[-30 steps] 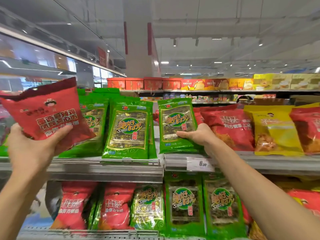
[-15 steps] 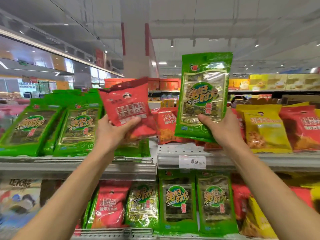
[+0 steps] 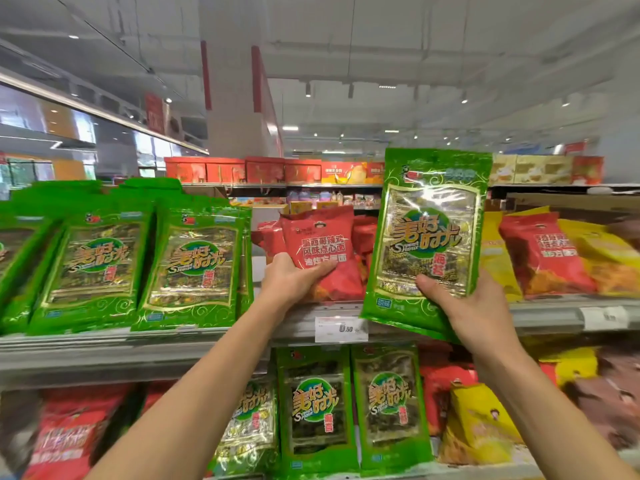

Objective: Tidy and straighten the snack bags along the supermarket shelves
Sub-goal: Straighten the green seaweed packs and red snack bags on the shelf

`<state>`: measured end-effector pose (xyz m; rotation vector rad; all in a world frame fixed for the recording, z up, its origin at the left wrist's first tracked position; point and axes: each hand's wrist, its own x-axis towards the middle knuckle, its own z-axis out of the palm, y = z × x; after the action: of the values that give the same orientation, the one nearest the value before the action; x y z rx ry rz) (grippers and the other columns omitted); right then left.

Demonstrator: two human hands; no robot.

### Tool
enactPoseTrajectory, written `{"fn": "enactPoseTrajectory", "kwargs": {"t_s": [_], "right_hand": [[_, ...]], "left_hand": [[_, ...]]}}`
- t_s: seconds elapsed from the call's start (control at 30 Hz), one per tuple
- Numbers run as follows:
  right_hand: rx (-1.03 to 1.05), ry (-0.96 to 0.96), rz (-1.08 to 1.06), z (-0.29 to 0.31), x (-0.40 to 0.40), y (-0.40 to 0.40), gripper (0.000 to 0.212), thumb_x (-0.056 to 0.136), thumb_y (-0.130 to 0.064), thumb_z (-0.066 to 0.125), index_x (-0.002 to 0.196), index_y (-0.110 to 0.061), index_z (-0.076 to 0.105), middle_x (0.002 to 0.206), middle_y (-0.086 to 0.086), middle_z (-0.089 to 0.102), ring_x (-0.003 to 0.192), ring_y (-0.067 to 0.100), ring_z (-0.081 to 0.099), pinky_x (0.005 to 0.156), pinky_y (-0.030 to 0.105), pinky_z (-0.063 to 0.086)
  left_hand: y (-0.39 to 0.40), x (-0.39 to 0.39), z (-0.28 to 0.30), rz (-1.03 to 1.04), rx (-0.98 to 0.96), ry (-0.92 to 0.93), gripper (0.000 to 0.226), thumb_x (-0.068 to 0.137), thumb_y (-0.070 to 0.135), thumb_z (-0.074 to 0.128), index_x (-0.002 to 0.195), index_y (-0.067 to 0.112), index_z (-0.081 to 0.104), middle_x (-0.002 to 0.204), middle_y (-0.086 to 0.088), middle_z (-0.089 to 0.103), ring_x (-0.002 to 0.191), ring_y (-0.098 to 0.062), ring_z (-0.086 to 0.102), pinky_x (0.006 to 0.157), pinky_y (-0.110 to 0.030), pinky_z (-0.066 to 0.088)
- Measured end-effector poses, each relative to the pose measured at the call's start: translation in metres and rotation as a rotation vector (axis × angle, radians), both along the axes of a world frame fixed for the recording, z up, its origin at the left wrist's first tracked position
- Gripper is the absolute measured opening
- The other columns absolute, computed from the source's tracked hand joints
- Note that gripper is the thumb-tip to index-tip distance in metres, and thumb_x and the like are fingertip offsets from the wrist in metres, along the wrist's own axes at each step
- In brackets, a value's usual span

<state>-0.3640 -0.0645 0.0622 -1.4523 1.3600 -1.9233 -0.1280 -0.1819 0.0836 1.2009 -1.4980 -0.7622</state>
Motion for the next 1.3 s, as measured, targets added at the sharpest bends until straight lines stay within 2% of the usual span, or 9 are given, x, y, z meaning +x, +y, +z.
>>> {"fn": "enactPoseTrajectory", "kwargs": {"t_s": [0.17,0.27,0.53,0.67,0.73,0.83,1.13,1.23,1.3], "right_hand": [[-0.027,0.043,-0.01,0.006,0.019,-0.004,0.043,0.081,-0.026,0.084,0.119,-0.021,0.066,0.112,-0.004,0.075,0.105,0.02,0.072,0.094,0.041,0.056],[-0.051,0.049,-0.013,0.014,0.038,-0.008,0.041,0.081,-0.025,0.084,0.119,-0.023,0.067,0.106,-0.009,0.077,0.098,0.008,0.073,0.093,0.039,0.057],[-0.022,0.02,0.166,0.03,0.156,-0.023,0.038,0.081,-0.029,0.084,0.114,-0.031,0.064,0.103,-0.013,0.077,0.094,0.005,0.073,0.092,0.036,0.057],[0.045,0.15,0.264,0.029,0.26,-0.041,0.053,0.081,-0.039,0.084,0.125,-0.021,0.059,0.118,-0.004,0.072,0.108,0.015,0.068,0.094,0.031,0.052],[0.082,0.244,0.268,0.029,0.311,-0.054,0.067,0.082,-0.043,0.082,0.133,-0.012,0.052,0.132,0.006,0.065,0.12,0.023,0.061,0.092,0.028,0.047],[0.143,0.292,0.299,0.035,0.376,-0.072,0.088,0.086,-0.043,0.078,0.15,-0.003,0.032,0.15,0.015,0.048,0.14,0.033,0.044,0.112,0.037,0.038],[0.37,0.331,0.444,0.021,0.455,-0.107,0.084,0.1,-0.039,0.062,0.156,0.003,0.014,0.162,0.02,0.032,0.147,0.033,0.035,0.116,0.039,0.032],[0.45,0.436,0.44,0.019,0.455,-0.112,0.08,0.1,-0.042,0.061,0.153,0.007,0.024,0.149,0.019,0.048,0.126,0.029,0.054,0.101,0.039,0.044],[0.473,0.567,0.38,0.022,0.451,-0.112,0.061,0.099,-0.045,0.062,0.129,0.008,0.05,0.107,0.01,0.064,0.085,0.017,0.058,0.071,0.031,0.046]], "left_hand": [[0.011,0.007,0.01,-0.179,0.09,-0.057,0.047,0.072,0.048,0.084,0.107,0.021,0.068,0.096,0.002,0.077,0.084,-0.015,0.074,0.08,-0.032,0.06],[0.025,0.02,0.015,-0.228,0.05,-0.099,0.035,0.078,0.046,0.08,0.103,0.025,0.067,0.091,0.006,0.077,0.08,-0.007,0.073,0.075,-0.027,0.06],[0.084,0.171,-0.035,0.409,-0.562,-0.399,0.027,0.092,0.04,0.064,0.106,0.017,0.07,0.102,0.003,0.067,0.091,-0.01,0.064,0.086,-0.038,0.054],[0.103,0.261,-0.074,0.752,-0.454,-0.786,0.047,0.089,0.047,0.063,0.118,0.01,0.066,0.122,-0.011,0.06,0.119,-0.031,0.053,0.108,-0.05,0.037],[0.11,0.292,-0.085,0.772,-0.358,-0.875,0.057,0.09,0.052,0.059,0.131,0.012,0.059,0.135,-0.013,0.055,0.132,-0.031,0.045,0.118,-0.05,0.025],[0.115,0.322,-0.095,0.723,-0.28,-1.04,0.068,0.095,0.061,0.041,0.15,0.022,0.035,0.154,-0.008,0.035,0.149,-0.024,0.021,0.123,-0.046,0.007],[0.114,0.341,-0.11,0.609,-0.357,-1.06,0.079,0.095,0.063,0.036,0.157,0.019,0.015,0.158,-0.013,0.017,0.152,-0.029,0.003,0.124,-0.044,0.003],[0.109,0.341,-0.117,0.625,-0.368,-1.028,0.08,0.094,0.065,0.035,0.156,0.019,0.015,0.157,-0.012,0.017,0.151,-0.03,0.006,0.124,-0.044,0.009],[0.107,0.339,-0.119,0.64,-0.379,-1.012,0.08,0.093,0.065,0.04,0.154,0.017,0.02,0.155,-0.013,0.022,0.15,-0.032,0.013,0.122,-0.045,0.015]]}}
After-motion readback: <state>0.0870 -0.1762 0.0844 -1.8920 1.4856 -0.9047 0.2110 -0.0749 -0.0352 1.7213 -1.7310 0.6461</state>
